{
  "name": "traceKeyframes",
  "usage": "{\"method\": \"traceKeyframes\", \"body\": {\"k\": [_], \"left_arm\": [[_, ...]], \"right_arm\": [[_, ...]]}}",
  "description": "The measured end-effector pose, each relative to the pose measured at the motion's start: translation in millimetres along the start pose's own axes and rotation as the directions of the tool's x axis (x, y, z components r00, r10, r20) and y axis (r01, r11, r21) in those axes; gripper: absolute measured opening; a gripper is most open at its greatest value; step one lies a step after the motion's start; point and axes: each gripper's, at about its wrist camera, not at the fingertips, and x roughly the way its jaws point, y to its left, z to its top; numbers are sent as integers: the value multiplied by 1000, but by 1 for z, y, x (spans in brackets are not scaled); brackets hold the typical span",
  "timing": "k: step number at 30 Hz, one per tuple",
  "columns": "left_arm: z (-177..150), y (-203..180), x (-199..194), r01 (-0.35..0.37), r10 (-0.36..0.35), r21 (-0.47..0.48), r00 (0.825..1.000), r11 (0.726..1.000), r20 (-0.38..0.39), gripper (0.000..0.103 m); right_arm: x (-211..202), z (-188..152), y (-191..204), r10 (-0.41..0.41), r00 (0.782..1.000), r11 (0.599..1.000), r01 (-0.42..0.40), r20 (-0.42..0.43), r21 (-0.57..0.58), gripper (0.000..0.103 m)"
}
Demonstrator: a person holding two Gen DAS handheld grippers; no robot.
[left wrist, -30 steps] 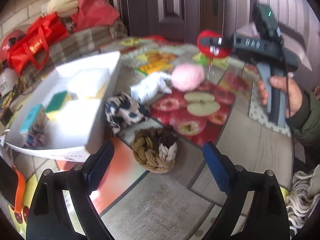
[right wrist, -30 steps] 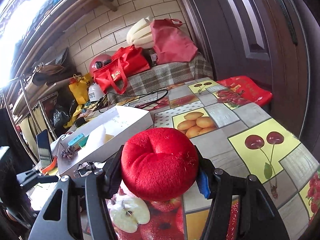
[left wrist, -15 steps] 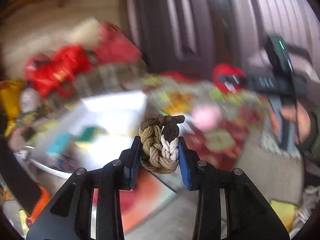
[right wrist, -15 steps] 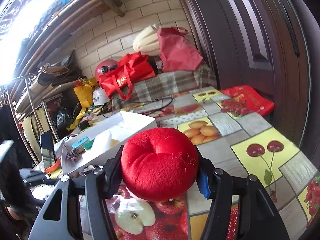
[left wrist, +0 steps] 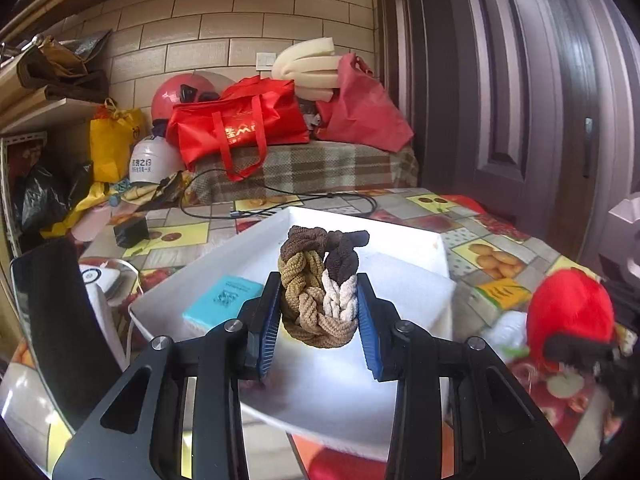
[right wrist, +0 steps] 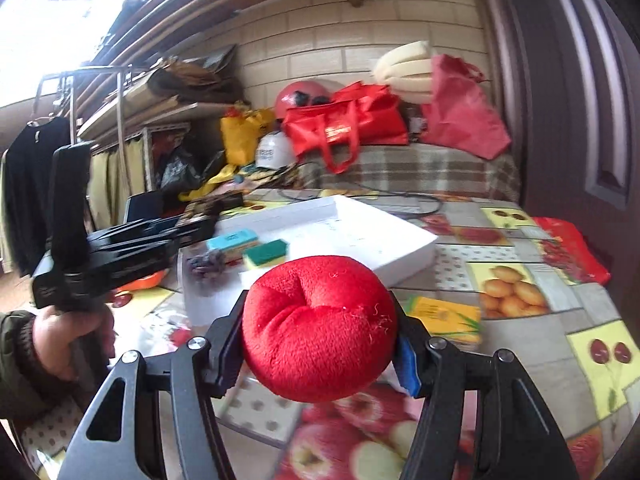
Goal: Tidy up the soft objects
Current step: 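Carry the rope toy and red apple over the tray and release both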
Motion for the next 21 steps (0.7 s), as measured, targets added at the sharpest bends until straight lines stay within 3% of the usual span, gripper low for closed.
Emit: {"method": "traceKeyframes", "body": {"k": [6, 10, 14, 17, 21], "left_arm": [[8, 25, 26, -77, 77, -81, 997, 994, -5, 35], [7, 42, 27, -63, 61, -165, 998, 984, -19, 35], [8, 42, 28, -60, 57, -175, 998, 983, -22, 35], [8, 43, 28, -62, 59, -177, 998, 982, -23, 35], [7, 45, 31, -64, 58, -181, 998, 981, -38, 35]], "right_arm": [[42, 12, 30, 55, 998, 998, -55, -33, -10, 61], [70, 18, 38, 89, 993, 996, -89, -73, -1, 61], [101, 22, 34, 110, 979, 994, -106, -174, 28, 61], [121, 28, 21, 41, 977, 998, -31, -209, 52, 61], [137, 38, -9, -112, 978, 985, 132, -175, 112, 61]]}}
